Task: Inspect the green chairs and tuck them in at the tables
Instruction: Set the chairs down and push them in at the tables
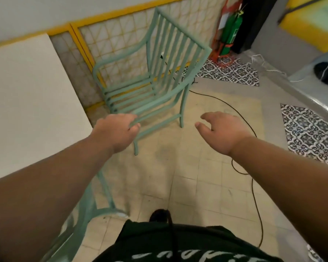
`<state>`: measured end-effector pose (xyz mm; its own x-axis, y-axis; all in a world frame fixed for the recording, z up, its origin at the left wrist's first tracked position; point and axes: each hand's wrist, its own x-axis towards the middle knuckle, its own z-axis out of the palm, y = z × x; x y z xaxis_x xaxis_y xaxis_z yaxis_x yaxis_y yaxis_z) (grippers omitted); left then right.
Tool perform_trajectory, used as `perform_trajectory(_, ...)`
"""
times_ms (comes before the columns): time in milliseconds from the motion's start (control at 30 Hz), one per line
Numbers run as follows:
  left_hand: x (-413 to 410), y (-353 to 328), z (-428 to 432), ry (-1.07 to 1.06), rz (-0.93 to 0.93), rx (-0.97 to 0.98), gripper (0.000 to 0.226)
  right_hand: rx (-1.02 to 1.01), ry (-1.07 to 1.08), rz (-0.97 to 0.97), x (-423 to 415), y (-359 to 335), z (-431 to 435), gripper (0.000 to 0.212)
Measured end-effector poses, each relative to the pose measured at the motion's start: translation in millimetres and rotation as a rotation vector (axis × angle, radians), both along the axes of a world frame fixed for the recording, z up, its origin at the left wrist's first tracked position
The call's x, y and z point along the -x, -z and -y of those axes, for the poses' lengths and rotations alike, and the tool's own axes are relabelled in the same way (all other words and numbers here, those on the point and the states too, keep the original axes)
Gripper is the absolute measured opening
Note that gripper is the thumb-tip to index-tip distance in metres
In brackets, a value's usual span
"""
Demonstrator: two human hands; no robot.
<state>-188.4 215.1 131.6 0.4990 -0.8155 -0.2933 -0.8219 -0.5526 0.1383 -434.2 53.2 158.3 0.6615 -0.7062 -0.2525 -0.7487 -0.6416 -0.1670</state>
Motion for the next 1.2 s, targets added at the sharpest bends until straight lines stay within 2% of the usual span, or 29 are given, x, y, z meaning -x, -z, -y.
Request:
perform_trajectory(233,-10,-4,104,-0.017,-0.028,0.049,0.053,-0.024,-0.063,-0.032,-16,11,110,0.055)
perform_trajectory(633,13,-5,231,-0.381,-0.060,0.019,0.052,0.049,-0.404,-0.045,-70,3,327,0.050)
perform_trajectory(867,-45,0,277,-0.529,-0.028,0.004,0.049,0.047,-0.567,0.024,-163,9,398,0.049)
perform_trajectory(1033,-93,3,323,-0.552,-0.044,-0.051,0.051,0.037,-0.582,0.019,-213,10,449,0.051)
perform_trajectory(1200,-130,-6,384,-0.599,-0.038,-0.024,0.051,0.013,-0.629,0.019,-258,4,518,0.052)
